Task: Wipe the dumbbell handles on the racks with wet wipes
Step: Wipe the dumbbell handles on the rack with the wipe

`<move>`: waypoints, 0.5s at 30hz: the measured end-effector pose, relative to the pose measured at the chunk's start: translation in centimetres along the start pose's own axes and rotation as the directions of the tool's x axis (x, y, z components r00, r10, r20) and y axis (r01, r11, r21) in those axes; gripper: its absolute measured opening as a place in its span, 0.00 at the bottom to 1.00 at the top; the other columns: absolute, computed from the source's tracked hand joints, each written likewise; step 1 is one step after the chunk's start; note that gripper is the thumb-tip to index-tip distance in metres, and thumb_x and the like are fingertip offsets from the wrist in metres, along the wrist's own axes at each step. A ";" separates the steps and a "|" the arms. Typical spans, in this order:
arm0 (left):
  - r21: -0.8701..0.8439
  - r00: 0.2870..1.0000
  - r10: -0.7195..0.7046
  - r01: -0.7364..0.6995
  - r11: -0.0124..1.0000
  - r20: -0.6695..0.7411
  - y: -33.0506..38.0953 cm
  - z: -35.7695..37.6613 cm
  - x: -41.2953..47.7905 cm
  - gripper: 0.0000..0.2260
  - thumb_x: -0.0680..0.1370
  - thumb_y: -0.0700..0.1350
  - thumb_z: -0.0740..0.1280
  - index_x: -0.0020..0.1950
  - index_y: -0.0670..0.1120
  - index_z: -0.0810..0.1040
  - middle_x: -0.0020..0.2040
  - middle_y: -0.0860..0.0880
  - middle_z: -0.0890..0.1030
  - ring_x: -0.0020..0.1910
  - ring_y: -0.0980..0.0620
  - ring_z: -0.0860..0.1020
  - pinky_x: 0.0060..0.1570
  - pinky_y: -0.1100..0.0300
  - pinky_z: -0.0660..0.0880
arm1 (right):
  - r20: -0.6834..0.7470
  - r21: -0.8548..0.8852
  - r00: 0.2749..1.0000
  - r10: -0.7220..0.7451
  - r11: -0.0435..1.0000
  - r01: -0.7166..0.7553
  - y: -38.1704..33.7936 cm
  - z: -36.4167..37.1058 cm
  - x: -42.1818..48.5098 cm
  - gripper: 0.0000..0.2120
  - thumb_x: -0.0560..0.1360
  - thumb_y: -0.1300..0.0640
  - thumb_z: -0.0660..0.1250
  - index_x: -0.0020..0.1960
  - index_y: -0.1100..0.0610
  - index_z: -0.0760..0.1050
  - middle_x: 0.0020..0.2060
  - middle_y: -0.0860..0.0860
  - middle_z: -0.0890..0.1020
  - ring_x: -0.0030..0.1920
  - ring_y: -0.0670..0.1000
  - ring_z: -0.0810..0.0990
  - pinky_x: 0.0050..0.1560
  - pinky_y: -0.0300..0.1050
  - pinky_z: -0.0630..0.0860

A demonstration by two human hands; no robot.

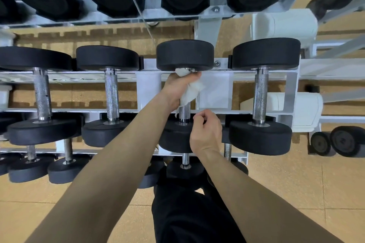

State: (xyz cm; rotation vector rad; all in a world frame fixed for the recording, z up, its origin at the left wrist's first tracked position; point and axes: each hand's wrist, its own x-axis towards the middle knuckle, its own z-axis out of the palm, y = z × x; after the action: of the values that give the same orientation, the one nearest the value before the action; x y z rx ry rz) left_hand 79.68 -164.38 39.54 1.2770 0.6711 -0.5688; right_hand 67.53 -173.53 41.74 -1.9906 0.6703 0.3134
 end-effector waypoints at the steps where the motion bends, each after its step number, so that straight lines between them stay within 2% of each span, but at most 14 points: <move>1: 0.034 1.000 -0.006 0.006 0.999 0.003 -0.3 -0.1 -0.3 0.08 0.74 0.42 0.77 0.52 0.44 0.83 0.51 0.44 0.86 0.52 0.44 0.84 0.52 0.50 0.81 | 0.001 -0.001 1.000 0.004 1.000 -0.004 0.0 0.0 0.0 0.09 0.75 0.49 0.53 0.37 0.47 0.67 0.37 0.47 0.75 0.45 0.55 0.75 0.56 0.63 0.74; 4: 0.182 0.989 -0.070 0.046 0.982 0.130 -1.3 -1.4 -1.8 0.05 0.77 0.43 0.74 0.50 0.43 0.81 0.41 0.46 0.85 0.42 0.48 0.84 0.38 0.57 0.80 | 0.008 0.002 1.000 0.023 1.000 -0.023 0.0 0.0 0.0 0.10 0.74 0.49 0.53 0.38 0.48 0.68 0.39 0.48 0.77 0.47 0.55 0.75 0.57 0.63 0.74; 7: 0.320 0.966 -0.116 0.037 0.947 0.230 -2.0 -3.1 -2.9 0.05 0.77 0.43 0.73 0.52 0.46 0.81 0.42 0.50 0.85 0.42 0.52 0.83 0.44 0.59 0.80 | 0.008 -0.004 0.999 0.033 0.999 -0.033 0.0 0.1 0.1 0.09 0.74 0.49 0.53 0.38 0.47 0.68 0.39 0.47 0.77 0.48 0.54 0.76 0.58 0.63 0.74; 9: 0.380 0.956 -0.128 0.020 0.925 0.262 -2.1 -3.4 -3.4 0.04 0.77 0.41 0.73 0.50 0.47 0.81 0.41 0.52 0.85 0.41 0.56 0.83 0.42 0.63 0.78 | 0.005 -0.011 0.999 0.037 0.999 -0.037 -0.1 0.1 0.1 0.08 0.73 0.49 0.54 0.37 0.47 0.67 0.38 0.46 0.75 0.47 0.54 0.75 0.58 0.63 0.74; 11: 0.364 0.967 -0.111 0.021 0.931 0.230 -1.8 -3.0 -3.2 0.05 0.76 0.40 0.74 0.50 0.46 0.80 0.41 0.51 0.85 0.39 0.55 0.83 0.40 0.63 0.78 | 0.002 -0.008 0.999 0.040 0.999 -0.040 -0.1 0.1 0.0 0.09 0.73 0.49 0.54 0.36 0.48 0.67 0.37 0.47 0.75 0.46 0.54 0.74 0.57 0.63 0.74; 13: 0.262 0.987 -0.085 0.046 0.964 0.139 -1.0 -2.0 -2.3 0.07 0.75 0.41 0.76 0.51 0.44 0.81 0.42 0.48 0.85 0.41 0.50 0.83 0.39 0.58 0.79 | 0.005 0.001 0.999 0.043 0.999 -0.043 0.0 0.1 0.0 0.10 0.74 0.49 0.53 0.37 0.49 0.68 0.38 0.48 0.76 0.46 0.55 0.75 0.58 0.62 0.74; 15: 0.119 0.998 -0.032 0.026 0.993 0.055 -0.2 -0.8 -1.1 0.09 0.73 0.42 0.77 0.51 0.43 0.82 0.44 0.46 0.85 0.45 0.47 0.83 0.46 0.53 0.81 | 0.009 0.003 0.999 0.047 0.999 -0.047 0.0 0.1 0.0 0.10 0.75 0.49 0.54 0.37 0.49 0.67 0.38 0.48 0.76 0.46 0.55 0.75 0.58 0.62 0.74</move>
State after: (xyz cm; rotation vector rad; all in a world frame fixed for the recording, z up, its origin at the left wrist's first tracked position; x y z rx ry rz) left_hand 78.69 -163.59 40.05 1.3585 0.6172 -0.6746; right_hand 67.55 -173.45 41.63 -1.9717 0.7121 0.3491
